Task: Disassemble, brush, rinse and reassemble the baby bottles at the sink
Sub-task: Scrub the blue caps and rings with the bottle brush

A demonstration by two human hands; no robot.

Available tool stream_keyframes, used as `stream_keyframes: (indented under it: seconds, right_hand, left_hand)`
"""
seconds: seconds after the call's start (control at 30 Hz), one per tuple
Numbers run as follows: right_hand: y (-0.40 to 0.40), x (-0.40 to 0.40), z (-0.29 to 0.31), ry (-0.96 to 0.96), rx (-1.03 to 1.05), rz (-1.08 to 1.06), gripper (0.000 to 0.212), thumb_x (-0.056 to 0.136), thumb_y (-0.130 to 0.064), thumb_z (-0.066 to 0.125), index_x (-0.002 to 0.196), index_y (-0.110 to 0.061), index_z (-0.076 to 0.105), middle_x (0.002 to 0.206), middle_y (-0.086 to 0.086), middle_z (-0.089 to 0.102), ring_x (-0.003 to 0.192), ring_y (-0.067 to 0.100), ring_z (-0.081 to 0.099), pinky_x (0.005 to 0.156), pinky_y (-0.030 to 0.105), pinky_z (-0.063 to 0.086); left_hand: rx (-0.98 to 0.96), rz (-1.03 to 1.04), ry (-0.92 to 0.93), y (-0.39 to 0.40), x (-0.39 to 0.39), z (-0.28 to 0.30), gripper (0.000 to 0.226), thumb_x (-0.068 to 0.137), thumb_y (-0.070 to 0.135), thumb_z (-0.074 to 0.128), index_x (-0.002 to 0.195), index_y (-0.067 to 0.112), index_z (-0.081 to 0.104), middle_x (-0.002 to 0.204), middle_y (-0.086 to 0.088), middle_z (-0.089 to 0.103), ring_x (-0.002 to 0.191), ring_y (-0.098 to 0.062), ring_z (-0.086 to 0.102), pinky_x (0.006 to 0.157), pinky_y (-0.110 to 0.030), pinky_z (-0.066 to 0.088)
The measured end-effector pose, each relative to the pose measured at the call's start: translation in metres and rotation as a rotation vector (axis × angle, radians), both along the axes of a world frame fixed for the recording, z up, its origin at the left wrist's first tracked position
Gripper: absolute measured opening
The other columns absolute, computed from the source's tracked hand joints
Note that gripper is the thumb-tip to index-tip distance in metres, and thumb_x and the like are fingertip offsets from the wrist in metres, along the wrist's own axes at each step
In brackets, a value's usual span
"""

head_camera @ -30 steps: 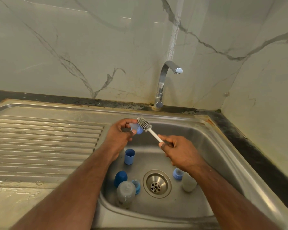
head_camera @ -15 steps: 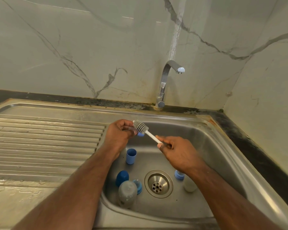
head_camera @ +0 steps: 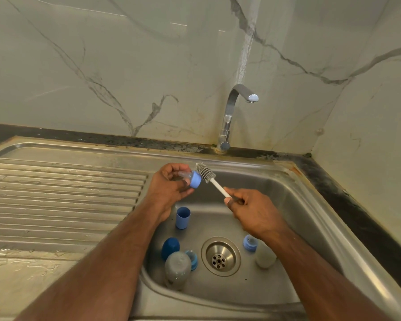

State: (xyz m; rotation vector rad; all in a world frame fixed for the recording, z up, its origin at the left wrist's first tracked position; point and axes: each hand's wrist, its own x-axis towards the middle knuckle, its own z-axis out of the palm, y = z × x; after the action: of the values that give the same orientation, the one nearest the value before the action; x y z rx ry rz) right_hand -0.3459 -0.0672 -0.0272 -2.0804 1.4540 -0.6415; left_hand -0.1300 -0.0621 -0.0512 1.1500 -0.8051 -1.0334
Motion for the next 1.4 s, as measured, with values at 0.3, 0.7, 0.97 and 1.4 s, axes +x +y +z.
stream_keyframes:
  seconds: [0.3, 0.7, 0.97, 1.4]
  right_hand:
    - [0.004, 0.003, 0.003, -0.009, -0.028, 0.019, 0.036, 0.101, -0.036, 0.055, 0.137, -0.04, 0.058, 0.069, -0.02, 0.053, 0.066, 0.002, 0.052, 0.065, 0.016, 0.04]
    - [0.005, 0.009, 0.006, 0.152, -0.111, -0.027, 0.038, 0.102, -0.04, 0.052, 0.14, -0.043, 0.053, 0.104, -0.015, 0.069, 0.076, 0.005, 0.059, 0.075, 0.023, 0.051]
    - [0.003, 0.002, 0.006, 0.075, -0.068, -0.013, 0.038, 0.101, -0.037, 0.054, 0.139, -0.039, 0.056, 0.078, -0.022, 0.057, 0.068, 0.002, 0.052, 0.065, 0.016, 0.039]
    - [0.002, 0.0, 0.006, 0.134, -0.031, 0.0, 0.038, 0.1, -0.037, 0.055, 0.138, -0.04, 0.056, 0.075, -0.019, 0.058, 0.062, 0.003, 0.051, 0.057, 0.015, 0.035]
  left_hand:
    - [0.038, -0.008, -0.074, -0.004, 0.002, -0.002, 0.047, 0.084, -0.002, 0.077, 0.12, 0.022, 0.061, 0.118, -0.009, 0.072, 0.106, -0.02, 0.071, 0.091, -0.035, 0.06]
    - [0.0, -0.062, -0.28, -0.007, 0.001, -0.004, 0.056, 0.076, -0.004, 0.083, 0.124, 0.016, 0.063, 0.118, -0.002, 0.074, 0.109, -0.018, 0.072, 0.101, -0.039, 0.056]
    - [0.017, -0.026, -0.286, -0.007, 0.001, -0.002, 0.061, 0.079, -0.001, 0.082, 0.133, 0.015, 0.061, 0.12, -0.003, 0.073, 0.11, -0.017, 0.07, 0.1, -0.038, 0.056]
    - [0.022, -0.048, -0.442, -0.005, 0.002, -0.009, 0.051, 0.077, 0.0, 0.084, 0.124, 0.015, 0.068, 0.107, 0.003, 0.077, 0.099, -0.01, 0.073, 0.092, -0.027, 0.058]
